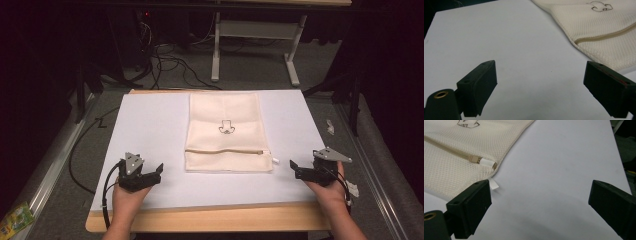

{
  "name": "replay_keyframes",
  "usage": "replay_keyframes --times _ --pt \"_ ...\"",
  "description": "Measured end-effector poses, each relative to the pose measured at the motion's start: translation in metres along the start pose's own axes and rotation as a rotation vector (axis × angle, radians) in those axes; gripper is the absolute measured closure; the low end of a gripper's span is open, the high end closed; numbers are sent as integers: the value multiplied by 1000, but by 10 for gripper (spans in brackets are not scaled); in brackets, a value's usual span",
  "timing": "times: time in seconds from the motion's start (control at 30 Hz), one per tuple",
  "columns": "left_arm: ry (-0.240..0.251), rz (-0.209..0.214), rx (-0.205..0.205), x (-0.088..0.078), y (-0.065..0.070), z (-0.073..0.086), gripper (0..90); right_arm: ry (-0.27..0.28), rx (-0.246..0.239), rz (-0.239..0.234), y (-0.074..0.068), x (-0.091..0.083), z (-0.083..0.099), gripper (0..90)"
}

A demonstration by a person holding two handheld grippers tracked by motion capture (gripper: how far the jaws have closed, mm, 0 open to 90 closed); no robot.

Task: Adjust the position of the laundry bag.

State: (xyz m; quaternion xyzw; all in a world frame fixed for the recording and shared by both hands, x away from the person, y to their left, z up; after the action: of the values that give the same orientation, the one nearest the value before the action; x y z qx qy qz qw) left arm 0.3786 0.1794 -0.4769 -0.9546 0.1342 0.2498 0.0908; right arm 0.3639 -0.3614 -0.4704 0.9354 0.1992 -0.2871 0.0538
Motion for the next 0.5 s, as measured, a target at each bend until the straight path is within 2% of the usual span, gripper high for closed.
replay_keyframes --times 0.17,0.33,0.47,0.5 --pt "-22 18 -41 2 0 -1 121 8 14 -1 0 0 -1 47" --pt "-23 24 -51 2 5 -3 149 19 7 -24 -3 -4 -2 56" --pt "-24 89 -37 8 21 -7 188 30 -5 -44 -7 -4 -4 68" --pt "-27 133 -40 12 28 -9 228 31 -12 -43 -8 -3 -4 71"
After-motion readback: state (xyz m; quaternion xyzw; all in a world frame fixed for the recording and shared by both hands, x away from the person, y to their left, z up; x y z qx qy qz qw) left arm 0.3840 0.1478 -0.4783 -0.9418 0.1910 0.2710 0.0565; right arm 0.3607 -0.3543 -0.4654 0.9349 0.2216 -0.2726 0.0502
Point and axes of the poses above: each handheld gripper's, and its own axes: x roughly forward along the jaws, z roughly out of its underside, y roughly to its right, the point moved 3 cm from there along x, roughly forward along the jaws, and after that the axes turned 8 degrees about -z, right-handed, at the moved point
